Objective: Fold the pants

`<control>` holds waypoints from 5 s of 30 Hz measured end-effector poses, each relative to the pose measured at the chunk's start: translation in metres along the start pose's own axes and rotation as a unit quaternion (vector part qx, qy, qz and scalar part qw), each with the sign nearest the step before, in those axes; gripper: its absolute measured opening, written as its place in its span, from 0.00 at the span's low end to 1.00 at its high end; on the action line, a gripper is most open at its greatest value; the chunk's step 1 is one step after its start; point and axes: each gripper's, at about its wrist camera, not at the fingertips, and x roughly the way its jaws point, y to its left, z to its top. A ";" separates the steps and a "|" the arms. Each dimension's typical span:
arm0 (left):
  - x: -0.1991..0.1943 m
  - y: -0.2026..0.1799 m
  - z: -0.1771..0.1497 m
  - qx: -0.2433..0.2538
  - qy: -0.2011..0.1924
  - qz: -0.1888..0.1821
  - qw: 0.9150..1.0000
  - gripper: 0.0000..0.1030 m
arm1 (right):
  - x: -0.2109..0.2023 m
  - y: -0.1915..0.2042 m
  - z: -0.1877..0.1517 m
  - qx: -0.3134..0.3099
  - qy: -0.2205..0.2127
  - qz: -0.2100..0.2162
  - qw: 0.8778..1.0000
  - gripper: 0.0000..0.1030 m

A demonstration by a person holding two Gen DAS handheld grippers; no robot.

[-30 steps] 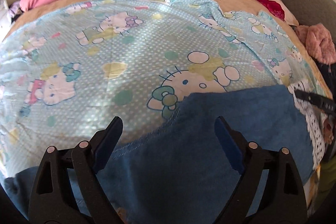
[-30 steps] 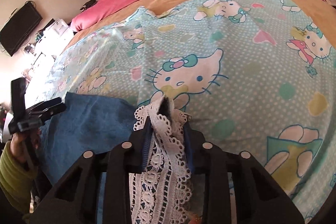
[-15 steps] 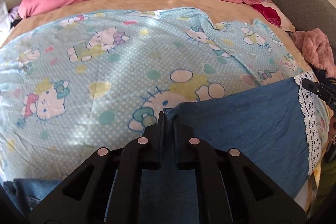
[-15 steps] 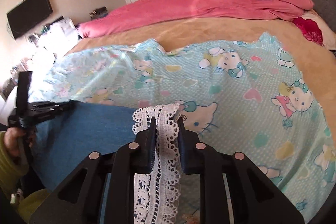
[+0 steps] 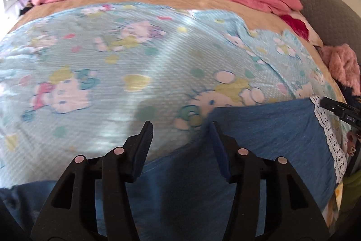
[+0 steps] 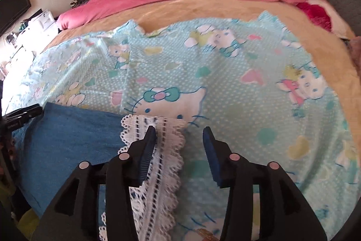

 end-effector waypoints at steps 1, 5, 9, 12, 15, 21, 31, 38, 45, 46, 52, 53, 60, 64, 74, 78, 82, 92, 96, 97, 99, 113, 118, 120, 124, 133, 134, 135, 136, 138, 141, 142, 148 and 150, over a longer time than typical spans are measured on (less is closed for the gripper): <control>-0.009 0.007 -0.002 -0.003 -0.007 0.012 1.000 0.46 | -0.011 0.000 -0.002 -0.001 -0.014 -0.004 1.000 0.46; -0.049 0.027 -0.015 0.009 -0.048 0.076 0.996 0.60 | -0.044 0.007 -0.014 -0.012 -0.057 -0.004 0.998 0.58; -0.076 0.026 -0.037 0.022 -0.061 0.090 0.994 0.70 | -0.060 0.042 -0.033 -0.054 -0.066 0.017 0.996 0.58; -0.076 0.020 -0.050 0.018 -0.043 0.070 0.996 0.76 | -0.058 0.085 -0.048 -0.105 -0.054 0.039 0.992 0.58; -0.058 0.013 -0.061 0.026 -0.007 0.079 0.997 0.81 | -0.048 0.127 -0.061 -0.160 -0.035 0.061 0.985 0.58; -0.045 0.037 -0.080 0.011 0.013 0.087 0.996 0.82 | -0.013 0.135 -0.072 -0.161 0.025 0.012 0.987 0.82; -0.065 0.036 -0.080 -0.008 -0.018 0.067 0.998 0.83 | -0.037 0.089 -0.072 -0.083 0.005 0.033 0.996 0.83; -0.108 0.015 -0.074 0.006 -0.060 0.051 0.997 0.91 | -0.089 0.079 -0.076 -0.066 -0.042 0.043 0.996 0.84; -0.125 -0.021 -0.085 0.037 -0.060 0.013 0.997 0.91 | -0.115 0.097 -0.093 -0.085 -0.057 0.056 0.993 0.84; -0.124 -0.026 -0.087 0.039 -0.057 0.006 0.998 0.91 | -0.116 0.101 -0.095 -0.091 -0.058 0.057 0.993 0.84; -0.115 -0.055 -0.105 0.075 -0.031 -0.007 0.997 0.91 | -0.111 0.125 -0.106 -0.113 -0.047 0.068 0.990 0.84; -0.112 -0.059 -0.108 0.083 -0.026 -0.006 0.996 0.91 | -0.109 0.128 -0.108 -0.117 -0.044 0.069 0.990 0.84; -0.072 -0.068 -0.133 0.110 0.059 0.004 0.992 0.91 | -0.077 0.120 -0.128 -0.101 0.028 0.040 0.994 0.84; -0.060 -0.064 -0.140 0.108 0.080 0.003 0.991 0.91 | -0.072 0.109 -0.140 -0.091 0.035 0.037 0.995 0.84; -0.088 -0.073 -0.128 0.112 0.027 -0.002 0.993 0.91 | -0.111 0.082 -0.123 -0.046 -0.036 0.051 0.997 0.84; -0.101 -0.085 -0.118 0.120 0.003 -0.004 0.993 0.91 | -0.121 0.071 -0.121 -0.031 -0.052 0.048 0.997 0.84; -0.108 -0.096 -0.108 0.128 -0.009 -0.006 0.992 0.91 | -0.130 0.065 -0.117 -0.030 -0.066 0.044 0.996 0.84; -0.113 -0.113 -0.095 0.138 -0.019 -0.010 0.990 0.91 | -0.143 0.059 -0.114 -0.023 -0.088 0.039 0.995 0.84; -0.112 -0.122 -0.088 0.144 -0.020 -0.013 0.989 0.91 | -0.146 0.056 -0.115 -0.019 -0.091 0.037 0.995 0.84; -0.111 -0.124 -0.087 0.147 -0.021 -0.014 0.989 0.91 | -0.146 0.056 -0.115 -0.017 -0.092 0.036 0.995 0.84; -0.110 -0.130 -0.084 0.152 -0.021 -0.014 0.988 0.91 | -0.146 0.054 -0.115 -0.015 -0.092 0.035 0.995 0.84; -0.085 -0.162 -0.067 0.182 -0.011 -0.017 0.983 0.91 | -0.143 0.040 -0.121 -0.004 -0.091 0.026 0.995 0.84; -0.075 -0.171 -0.062 0.189 -0.008 -0.021 0.982 0.91 | -0.141 0.040 -0.123 -0.006 -0.089 0.027 0.996 0.84; -0.072 -0.174 -0.060 0.190 -0.006 -0.022 0.981 0.91 | -0.140 0.040 -0.123 -0.006 -0.089 0.028 0.996 0.84; -0.064 -0.179 -0.054 0.197 -0.005 -0.024 0.980 0.91 | -0.135 0.042 -0.126 -0.004 -0.082 0.037 0.996 0.84; -0.029 -0.195 -0.022 0.207 0.002 -0.042 0.977 0.91 | -0.113 0.045 -0.133 0.013 -0.052 0.058 0.997 0.84; -0.024 -0.198 -0.017 0.211 0.001 -0.042 0.977 0.91 | -0.110 0.046 -0.134 0.015 -0.048 0.058 0.997 0.84; -0.018 -0.201 -0.012 0.212 0.003 -0.043 0.976 0.91 | -0.108 0.046 -0.135 0.017 -0.045 0.058 0.997 0.84; -0.013 -0.203 -0.008 0.213 0.007 -0.045 0.976 0.91 | -0.105 0.045 -0.136 0.020 -0.041 0.059 0.997 0.84; -0.002 -0.207 0.001 0.214 0.011 -0.049 0.976 0.91 | -0.102 0.045 -0.138 0.025 -0.038 0.060 0.997 0.84; 0.016 -0.214 0.012 0.218 0.021 -0.056 0.974 0.91 | -0.096 0.042 -0.138 0.036 -0.031 0.062 0.997 0.84; 0.023 -0.216 0.016 0.222 0.025 -0.059 0.973 0.91 | -0.094 0.041 -0.138 0.040 -0.030 0.065 0.997 0.84; 0.051 -0.227 0.029 0.243 0.044 -0.065 0.967 0.90 | -0.085 0.035 -0.137 0.065 -0.024 0.075 0.995 0.84; 0.059 -0.229 0.030 0.244 0.048 -0.075 0.966 0.89 | -0.084 0.034 -0.136 0.070 -0.027 0.077 0.994 0.84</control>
